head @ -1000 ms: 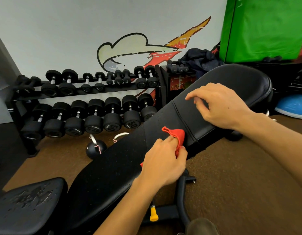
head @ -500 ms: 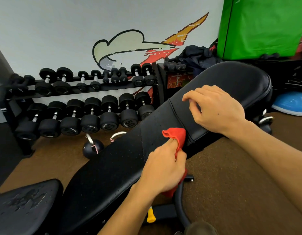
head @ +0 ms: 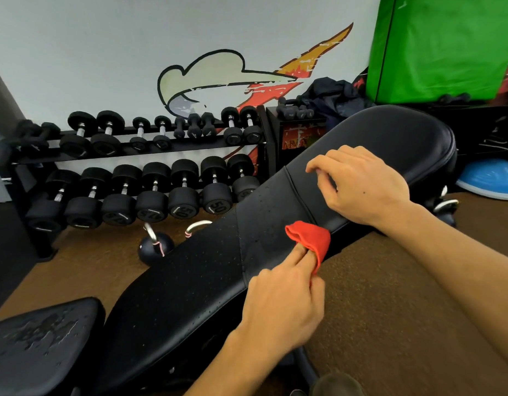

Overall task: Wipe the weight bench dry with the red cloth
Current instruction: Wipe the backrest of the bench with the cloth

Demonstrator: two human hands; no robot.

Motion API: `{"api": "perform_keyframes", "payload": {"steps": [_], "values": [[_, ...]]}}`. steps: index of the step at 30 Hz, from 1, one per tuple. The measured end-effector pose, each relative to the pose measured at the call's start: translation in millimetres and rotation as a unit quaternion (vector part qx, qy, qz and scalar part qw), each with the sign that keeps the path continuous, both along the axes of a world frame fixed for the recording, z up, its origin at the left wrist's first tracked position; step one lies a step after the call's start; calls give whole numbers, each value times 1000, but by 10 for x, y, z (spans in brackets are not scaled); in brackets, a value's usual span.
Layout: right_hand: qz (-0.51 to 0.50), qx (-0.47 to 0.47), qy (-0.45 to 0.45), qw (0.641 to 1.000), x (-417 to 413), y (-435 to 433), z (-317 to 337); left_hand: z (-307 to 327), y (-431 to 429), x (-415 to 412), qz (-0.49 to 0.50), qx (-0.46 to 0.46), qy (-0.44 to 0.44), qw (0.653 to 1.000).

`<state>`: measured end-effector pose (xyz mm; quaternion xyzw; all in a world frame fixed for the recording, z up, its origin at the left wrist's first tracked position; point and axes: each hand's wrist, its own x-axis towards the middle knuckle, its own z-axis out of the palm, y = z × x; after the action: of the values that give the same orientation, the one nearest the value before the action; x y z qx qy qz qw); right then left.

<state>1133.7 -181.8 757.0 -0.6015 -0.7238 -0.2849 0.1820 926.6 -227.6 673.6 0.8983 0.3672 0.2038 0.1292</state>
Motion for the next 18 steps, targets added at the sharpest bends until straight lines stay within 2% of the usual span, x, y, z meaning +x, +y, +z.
{"api": "perform_keyframes", "payload": {"steps": [4, 9, 14, 18], "values": [[-5, -12, -28, 1000, -4, 13, -31, -79, 73, -52, 23, -60, -80, 995], [-1, -26, -11, 1000, -149, 66, -101, -220, -118, -151, 15, -76, -76, 994], [14, -53, -41, 998, -278, 107, -238, -371, 60, -323, 79, -124, -144, 979], [-4, -52, -42, 998, -295, 98, -243, -356, -7, -283, 60, -88, -144, 984]]}}
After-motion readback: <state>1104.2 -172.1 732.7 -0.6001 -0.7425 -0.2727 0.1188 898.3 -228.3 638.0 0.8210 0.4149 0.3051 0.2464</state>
